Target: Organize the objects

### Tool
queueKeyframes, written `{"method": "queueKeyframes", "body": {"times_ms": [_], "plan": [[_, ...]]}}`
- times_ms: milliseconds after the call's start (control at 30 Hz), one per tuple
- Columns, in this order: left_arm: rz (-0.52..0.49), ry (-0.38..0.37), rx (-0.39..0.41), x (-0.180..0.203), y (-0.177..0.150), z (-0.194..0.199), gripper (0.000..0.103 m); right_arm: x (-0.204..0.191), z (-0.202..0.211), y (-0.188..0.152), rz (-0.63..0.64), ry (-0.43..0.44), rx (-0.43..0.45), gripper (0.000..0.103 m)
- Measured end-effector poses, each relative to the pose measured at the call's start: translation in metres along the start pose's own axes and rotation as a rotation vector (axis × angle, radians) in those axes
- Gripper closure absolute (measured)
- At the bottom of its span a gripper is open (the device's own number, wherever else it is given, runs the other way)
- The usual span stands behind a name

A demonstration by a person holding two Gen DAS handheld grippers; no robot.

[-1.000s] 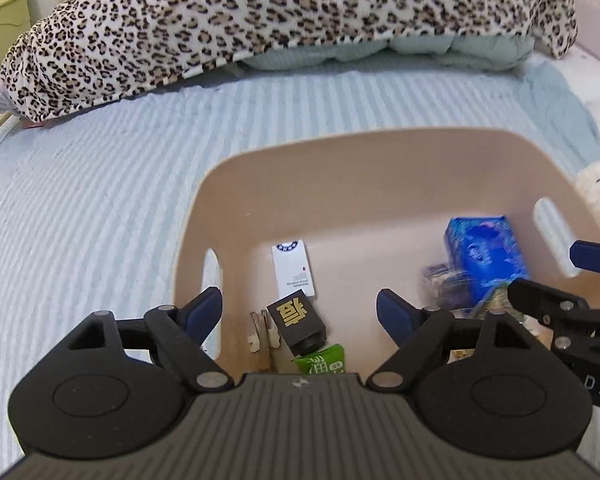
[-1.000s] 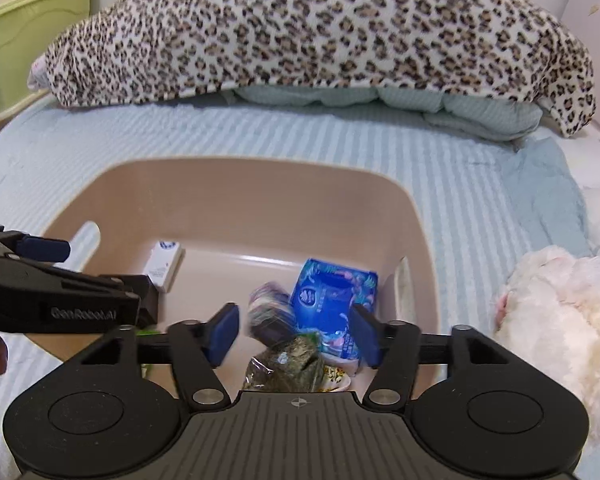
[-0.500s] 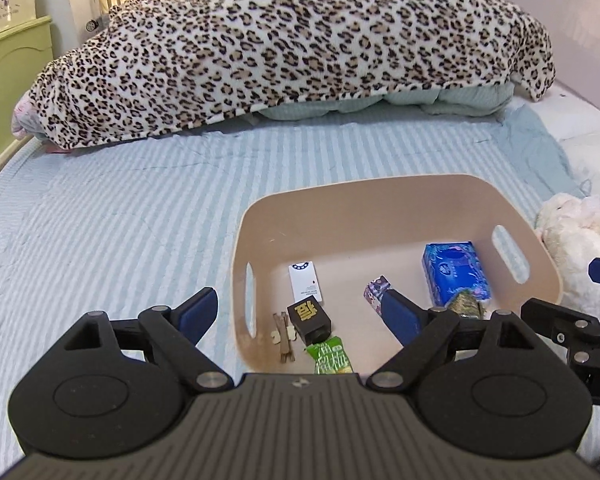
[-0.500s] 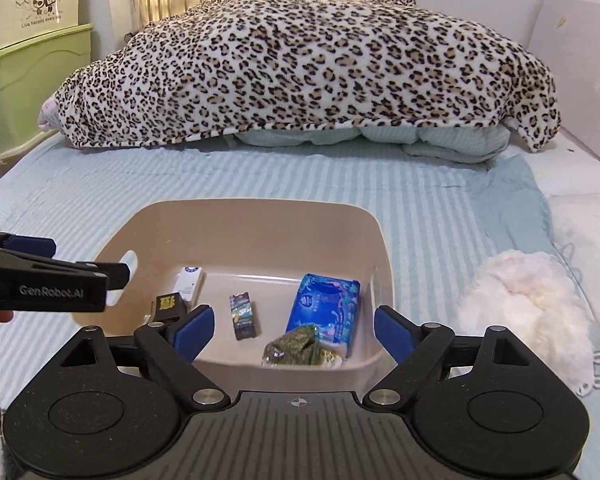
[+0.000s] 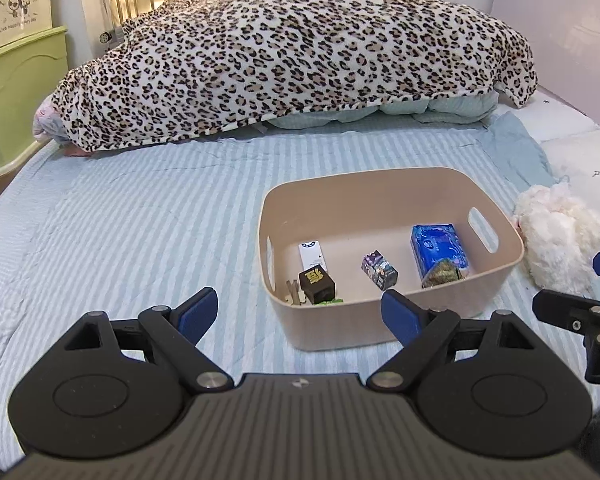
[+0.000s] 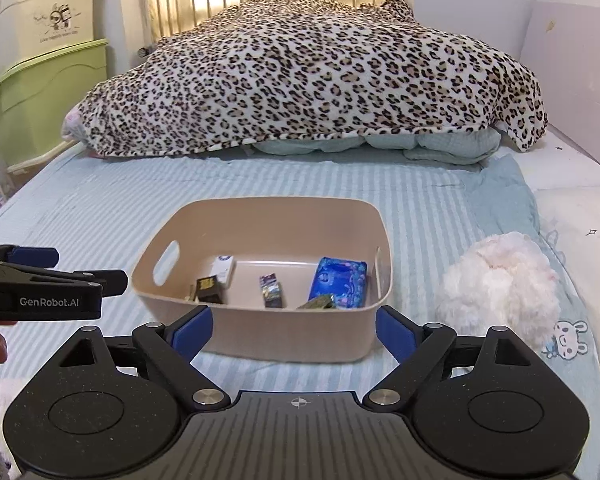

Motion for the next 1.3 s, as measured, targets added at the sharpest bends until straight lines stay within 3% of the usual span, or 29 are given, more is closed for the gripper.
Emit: {"method": "queueKeyframes", "body": {"times_ms": [367,1300], "plan": [[-0.003,-0.024,0.033,0.008,-0.023,0.045,0.014,-0.005,0.035,-0.023,-0.011,0.044,0.01,0.013],[0.011,-0.066,0.068,0.015,-0.061,0.109,0.014,0.003,0.112,-0.046,-0.06,0.08,0.062,0.013]]}}
Point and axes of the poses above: each gripper's, at about its wrist camera, not at the fingertips, and z roughly against the way its jaws point, x to its right, y to its top, the point moved 3 cm from there along -z, roughly the way its jaws point, and after that the axes turned 13 degrees about -y, right-handed, at the moved point
